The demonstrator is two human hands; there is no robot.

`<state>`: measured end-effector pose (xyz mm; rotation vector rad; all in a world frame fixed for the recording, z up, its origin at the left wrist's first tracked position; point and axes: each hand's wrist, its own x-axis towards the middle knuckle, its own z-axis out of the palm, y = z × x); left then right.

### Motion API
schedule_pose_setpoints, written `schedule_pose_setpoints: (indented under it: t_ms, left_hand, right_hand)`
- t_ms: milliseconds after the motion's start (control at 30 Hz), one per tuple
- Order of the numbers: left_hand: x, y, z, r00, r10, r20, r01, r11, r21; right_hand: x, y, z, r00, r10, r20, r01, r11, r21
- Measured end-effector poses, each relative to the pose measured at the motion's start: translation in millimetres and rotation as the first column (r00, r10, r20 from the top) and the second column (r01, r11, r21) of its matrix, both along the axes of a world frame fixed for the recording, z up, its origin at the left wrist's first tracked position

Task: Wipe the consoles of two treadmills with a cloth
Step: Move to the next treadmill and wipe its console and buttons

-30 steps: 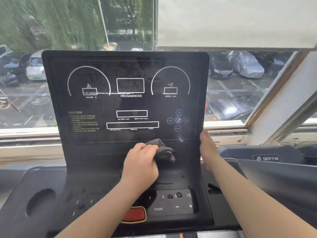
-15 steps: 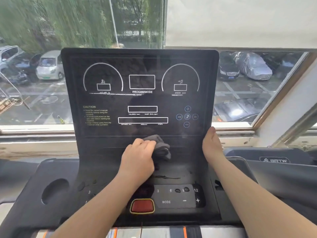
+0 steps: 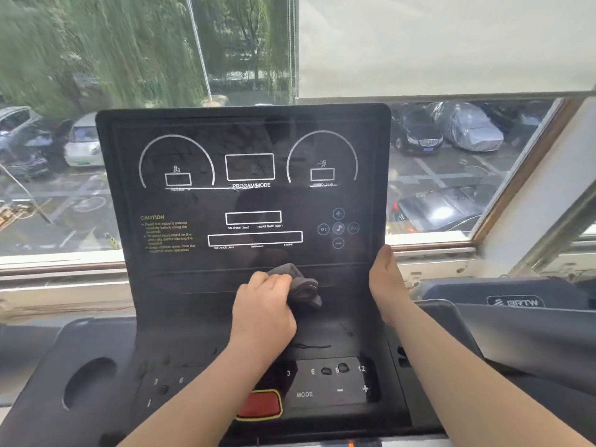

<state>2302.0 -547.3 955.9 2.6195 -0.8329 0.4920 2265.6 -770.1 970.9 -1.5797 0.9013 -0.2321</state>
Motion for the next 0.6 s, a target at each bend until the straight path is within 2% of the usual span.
schedule_pose_setpoints:
  t_ms: [133,233,500,600]
  left_hand:
    - [-13.5,-51.0,0.6,0.992,-0.127,-0.017,0.128,0.989,0.078]
    - [-18.0,-74.2,1.6,0.981,-0.194,-0.028,0.196,0.973,0.125]
    - [-6.9,-71.1,-4.4,0.938,-0.347,-0.008,0.343,0.923,0.175]
    - [-2.3,-53.2,-2.8,0.938,-0.345,-0.044,0.347,0.919,0.186]
  right_hand:
    - [-6.5,-15.0,4.7,0.994,0.105,-0.028,-0.104,0.994,0.026]
    - [-8.3,-17.8,2.6,0.994,0.109,-0.016,-0.109,0.994,-0.023]
    - [-6.8,-1.1,3.3,1.000,0.019,-0.006,-0.019,0.994,-0.109]
    - [-3.7,14.6,11.3,0.987,-0.150,-0.050,0.146,0.986,-0.080]
